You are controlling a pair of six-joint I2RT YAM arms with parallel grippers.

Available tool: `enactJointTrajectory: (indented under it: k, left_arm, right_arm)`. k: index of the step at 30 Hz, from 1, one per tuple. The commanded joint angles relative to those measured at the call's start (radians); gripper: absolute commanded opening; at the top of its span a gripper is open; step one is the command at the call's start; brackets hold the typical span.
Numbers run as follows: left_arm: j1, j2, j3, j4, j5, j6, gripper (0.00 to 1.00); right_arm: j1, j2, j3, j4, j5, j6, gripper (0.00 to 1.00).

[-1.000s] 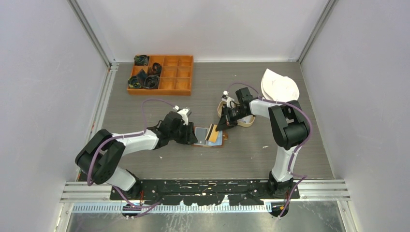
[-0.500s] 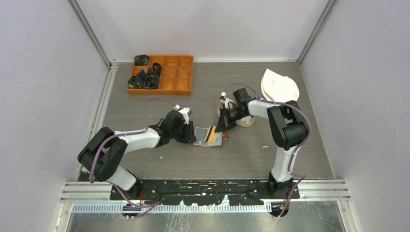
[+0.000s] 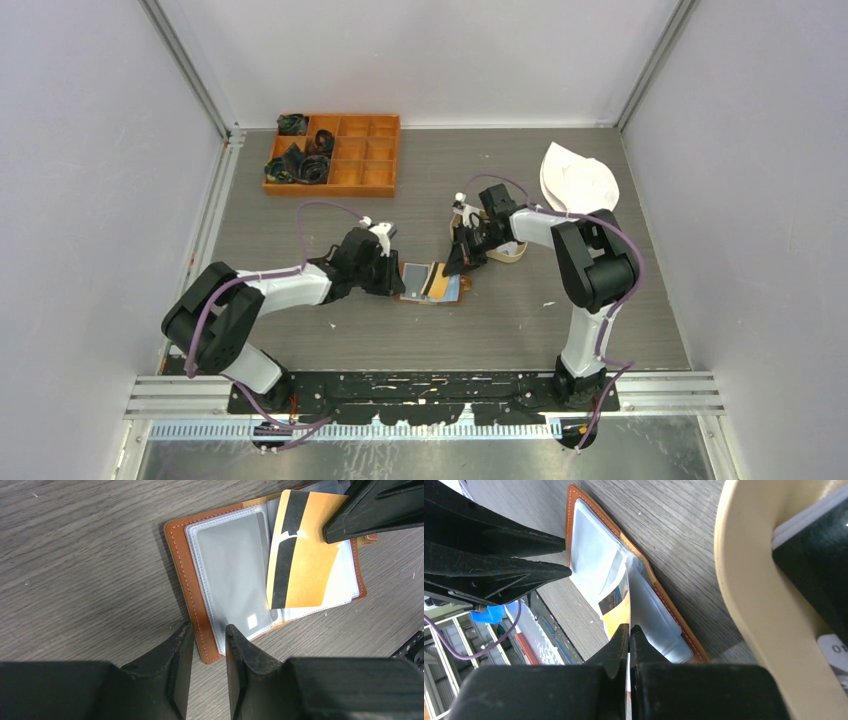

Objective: Put the credit cards into the card holder
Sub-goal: Insert the credit card into the card holder.

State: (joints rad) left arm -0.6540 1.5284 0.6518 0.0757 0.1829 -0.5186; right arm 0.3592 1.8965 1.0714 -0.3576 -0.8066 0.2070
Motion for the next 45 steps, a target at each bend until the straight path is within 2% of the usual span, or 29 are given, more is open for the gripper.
enactJointTrajectory:
  k: [1, 9, 27, 45]
  left_arm:
    - [0.001, 0.015, 0.031, -0.007, 0.013, 0.005, 0.31]
    - [0.001, 0.015, 0.032, -0.008, 0.016, 0.006, 0.3]
    - [0.001, 0.018, 0.034, -0.005, 0.033, -0.004, 0.29]
    - [0.002, 0.024, 0.04, -0.005, 0.043, -0.005, 0.29]
  right_arm:
    - [0.005, -0.075, -0.024, 0.075, 0.104, 0.033, 0.01]
    - [-0.014, -0.149, -0.069, 0.157, 0.147, 0.073, 0.01]
    - [-0.015, -0.158, -0.077, 0.167, 0.216, 0.071, 0.01]
    - [0.016, -0.12, -0.066, 0.164, 0.119, 0.068, 0.01]
